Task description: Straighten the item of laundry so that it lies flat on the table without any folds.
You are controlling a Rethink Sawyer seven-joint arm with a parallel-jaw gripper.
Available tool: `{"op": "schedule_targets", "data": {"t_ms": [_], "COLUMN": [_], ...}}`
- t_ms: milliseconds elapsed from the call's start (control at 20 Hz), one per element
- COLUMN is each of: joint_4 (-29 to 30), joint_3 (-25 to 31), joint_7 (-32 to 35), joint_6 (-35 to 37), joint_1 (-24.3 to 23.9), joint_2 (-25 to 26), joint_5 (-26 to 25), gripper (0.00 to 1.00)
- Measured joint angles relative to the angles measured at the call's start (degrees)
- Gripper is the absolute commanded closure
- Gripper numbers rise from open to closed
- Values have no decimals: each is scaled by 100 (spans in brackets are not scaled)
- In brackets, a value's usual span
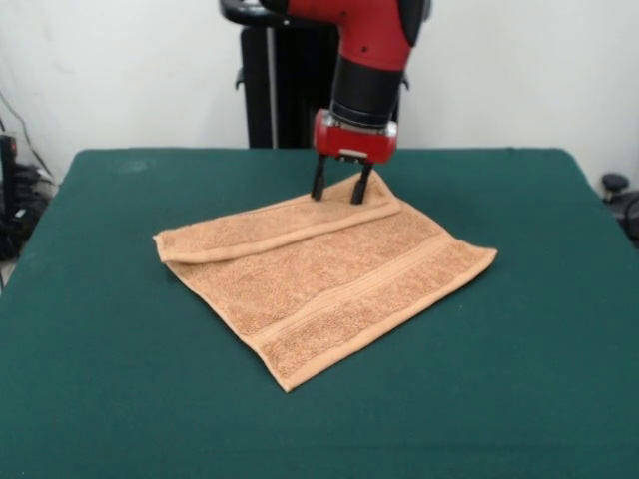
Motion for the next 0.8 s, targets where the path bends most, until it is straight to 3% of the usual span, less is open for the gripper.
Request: {"op": "schedule_targets", "data": {"t_ms": [800], "joint_4": [51], "joint_3": [67], "joint_7": [0], "joint_6": [-3], "joint_1": [-98], "joint_2": [-110], "joint_5": [0], "gripper": [0]}}
